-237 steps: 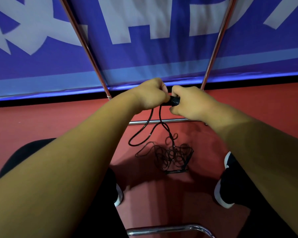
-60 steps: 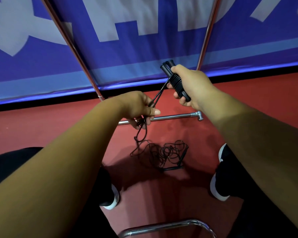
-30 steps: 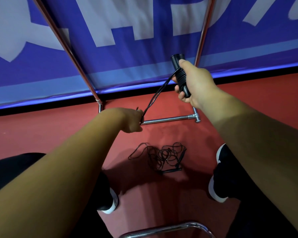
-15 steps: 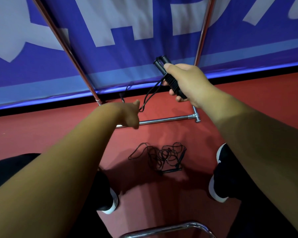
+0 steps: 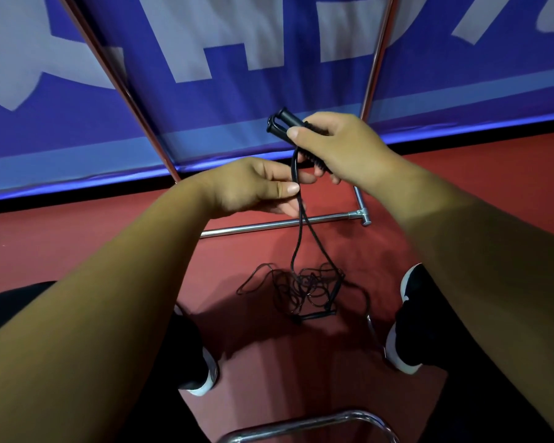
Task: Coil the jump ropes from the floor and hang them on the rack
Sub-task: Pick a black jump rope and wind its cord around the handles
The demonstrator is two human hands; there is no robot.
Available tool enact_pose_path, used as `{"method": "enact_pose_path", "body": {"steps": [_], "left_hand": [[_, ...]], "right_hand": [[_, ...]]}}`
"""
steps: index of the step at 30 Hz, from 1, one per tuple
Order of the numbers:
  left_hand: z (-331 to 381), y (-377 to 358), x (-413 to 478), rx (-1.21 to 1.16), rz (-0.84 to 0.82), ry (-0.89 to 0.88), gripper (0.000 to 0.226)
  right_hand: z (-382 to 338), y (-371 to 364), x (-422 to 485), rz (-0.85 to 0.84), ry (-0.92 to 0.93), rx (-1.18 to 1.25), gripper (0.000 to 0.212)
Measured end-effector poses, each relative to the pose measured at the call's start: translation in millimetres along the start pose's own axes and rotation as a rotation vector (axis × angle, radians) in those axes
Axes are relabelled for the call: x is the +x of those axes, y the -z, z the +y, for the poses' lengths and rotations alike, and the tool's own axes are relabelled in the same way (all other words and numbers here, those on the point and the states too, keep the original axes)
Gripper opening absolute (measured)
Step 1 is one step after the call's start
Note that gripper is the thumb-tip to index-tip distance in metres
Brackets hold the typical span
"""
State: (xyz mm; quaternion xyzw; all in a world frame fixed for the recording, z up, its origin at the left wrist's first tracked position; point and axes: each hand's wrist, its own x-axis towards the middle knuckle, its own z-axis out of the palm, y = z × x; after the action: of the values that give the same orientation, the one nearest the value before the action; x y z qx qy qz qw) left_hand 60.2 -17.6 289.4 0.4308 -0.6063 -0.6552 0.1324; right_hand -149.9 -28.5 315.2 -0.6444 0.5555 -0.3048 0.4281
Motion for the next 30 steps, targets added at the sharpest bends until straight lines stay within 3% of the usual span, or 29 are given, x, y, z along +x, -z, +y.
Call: {"method": "enact_pose_path", "body": {"steps": [8,12,15,21,24,27,30], "left_hand": [[4,-8,-5,-0.227,-0.039,-0.008,0.009],[12,-13,-10,-0.416,-0.136,-0.022,0.019],[17,-11,-10,-0.411,-0.163,0.005,0.038],[21,-10,-6,-0.331,0.053,0.01,0.008],[20,-5,-2,-0.28,0.155,-0.017,0.019],[20,-1,-1,-0.314,0.15,0.013,0.058],[18,5,2,-0.392,0.267,-0.043,0.052]], "right_hand": [[-2,3,0,-0.076,-0.03,0.13,0.025],[-2,2,0,-0.094,-0.062,0.303,0.034],[-3,4,2,-0.073,-0.079,0.377,0.034],[-1,7,4,-0.015,-0.117,0.409,0.032],[1,8,4,0.007,-0.141,0.409,0.036],[3,9,6,0.015,-0.154,0.386,0.038],[4,8,7,0.014,-0.154,0.293,0.043]]}}
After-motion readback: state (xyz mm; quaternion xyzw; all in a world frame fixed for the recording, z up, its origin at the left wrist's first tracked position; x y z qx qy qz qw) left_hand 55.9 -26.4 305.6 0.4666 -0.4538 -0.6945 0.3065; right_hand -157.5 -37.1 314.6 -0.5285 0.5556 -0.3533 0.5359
